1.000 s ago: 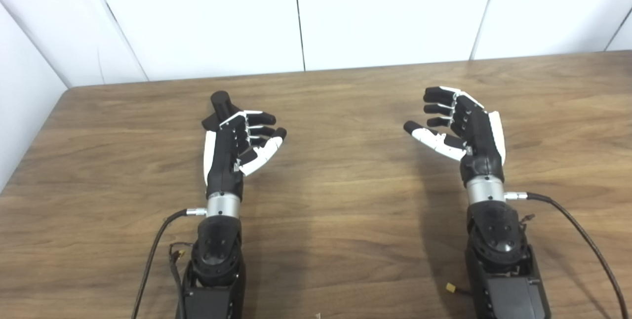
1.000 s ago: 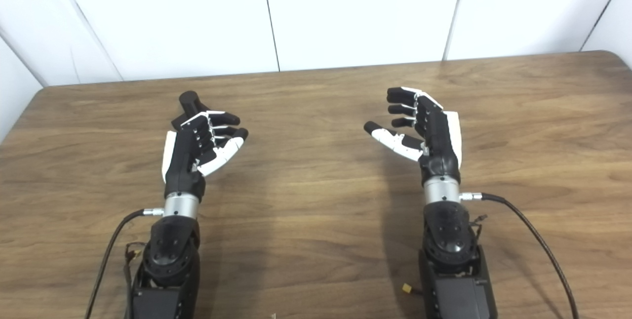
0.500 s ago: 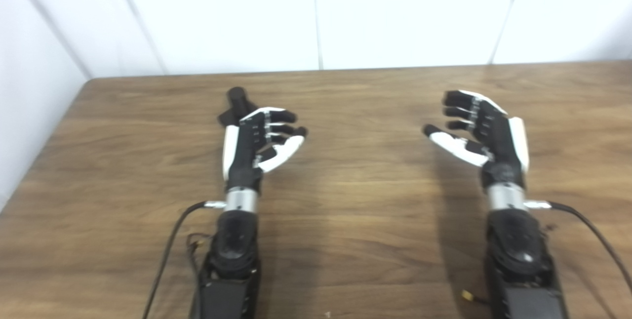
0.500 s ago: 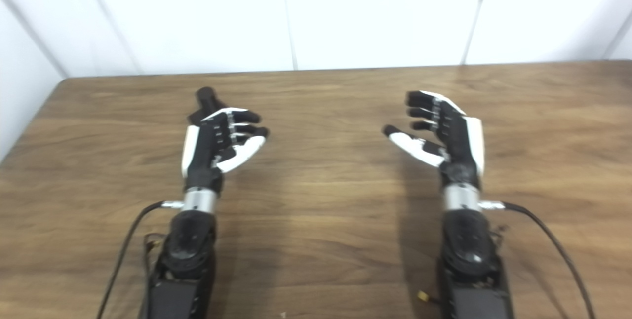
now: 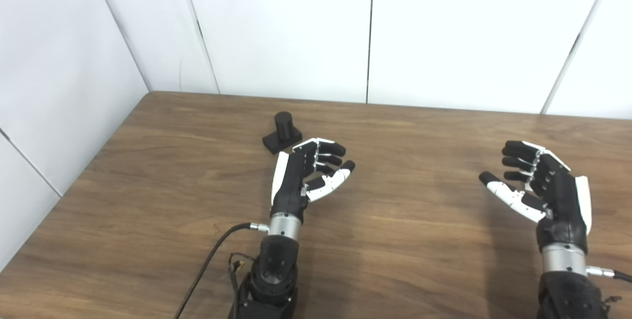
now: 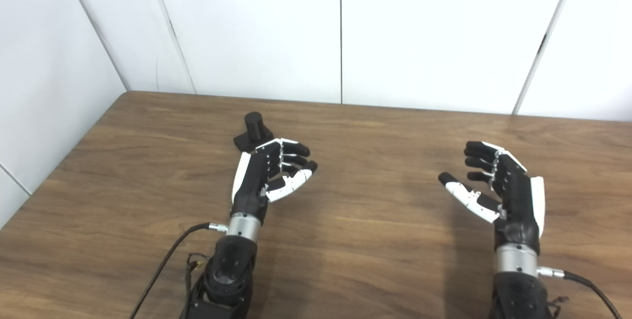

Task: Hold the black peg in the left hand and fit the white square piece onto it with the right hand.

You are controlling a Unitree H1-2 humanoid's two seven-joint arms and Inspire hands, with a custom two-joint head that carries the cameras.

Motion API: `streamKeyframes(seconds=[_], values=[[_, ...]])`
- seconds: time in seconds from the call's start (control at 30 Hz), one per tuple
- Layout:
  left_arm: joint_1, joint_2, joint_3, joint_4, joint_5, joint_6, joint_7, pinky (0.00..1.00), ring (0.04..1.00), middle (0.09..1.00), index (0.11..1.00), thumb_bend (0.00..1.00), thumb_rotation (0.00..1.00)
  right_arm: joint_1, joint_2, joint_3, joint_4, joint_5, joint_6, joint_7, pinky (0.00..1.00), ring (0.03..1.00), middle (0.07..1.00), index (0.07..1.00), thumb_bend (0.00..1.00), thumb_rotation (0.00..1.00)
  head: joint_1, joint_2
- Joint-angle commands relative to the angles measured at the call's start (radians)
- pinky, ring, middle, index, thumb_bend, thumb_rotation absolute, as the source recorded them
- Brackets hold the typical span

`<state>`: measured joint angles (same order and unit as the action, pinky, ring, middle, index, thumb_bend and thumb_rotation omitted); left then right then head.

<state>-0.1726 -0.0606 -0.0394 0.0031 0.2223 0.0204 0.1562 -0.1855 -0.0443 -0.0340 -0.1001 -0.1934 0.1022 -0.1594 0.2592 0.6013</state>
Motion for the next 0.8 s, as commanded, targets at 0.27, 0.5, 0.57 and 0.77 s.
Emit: streamKeyframes(seconds=[0.27,0.5,0.57,0.77], values=[[-0.04,0.021,0.007,-0.034,0.021,-0.013,0.004,0.5,0.599,0.622,0.495,0.5,0.08,-0.029,0.004,-0.001,-0.033,-0.001,-0.032,-0.003,0.61,0.681,0.682,0.662,0.62,0.02,-0.001,0.004],[-0.076,0.131,0.003,-0.072,0.038,0.056,-0.078,0.53,0.64,0.653,0.496,0.5,0.07,-0.024,0.003,0.0,-0.032,-0.001,-0.045,-0.005,0.63,0.688,0.682,0.661,0.61,0.0,-0.003,0.002],[-0.083,0.153,0.005,-0.077,0.037,0.067,-0.092,0.53,0.634,0.65,0.497,0.5,0.07,-0.022,0.003,0.0,-0.031,-0.001,-0.045,-0.005,0.61,0.685,0.682,0.662,0.61,0.0,-0.004,0.001],[-0.105,0.22,0.008,-0.108,0.066,0.141,-0.122,0.57,0.675,0.695,0.497,0.51,0.07,-0.024,0.001,-0.008,-0.029,0.012,-0.047,-0.003,0.6,0.678,0.681,0.656,0.61,0.0,-0.008,-0.005]])
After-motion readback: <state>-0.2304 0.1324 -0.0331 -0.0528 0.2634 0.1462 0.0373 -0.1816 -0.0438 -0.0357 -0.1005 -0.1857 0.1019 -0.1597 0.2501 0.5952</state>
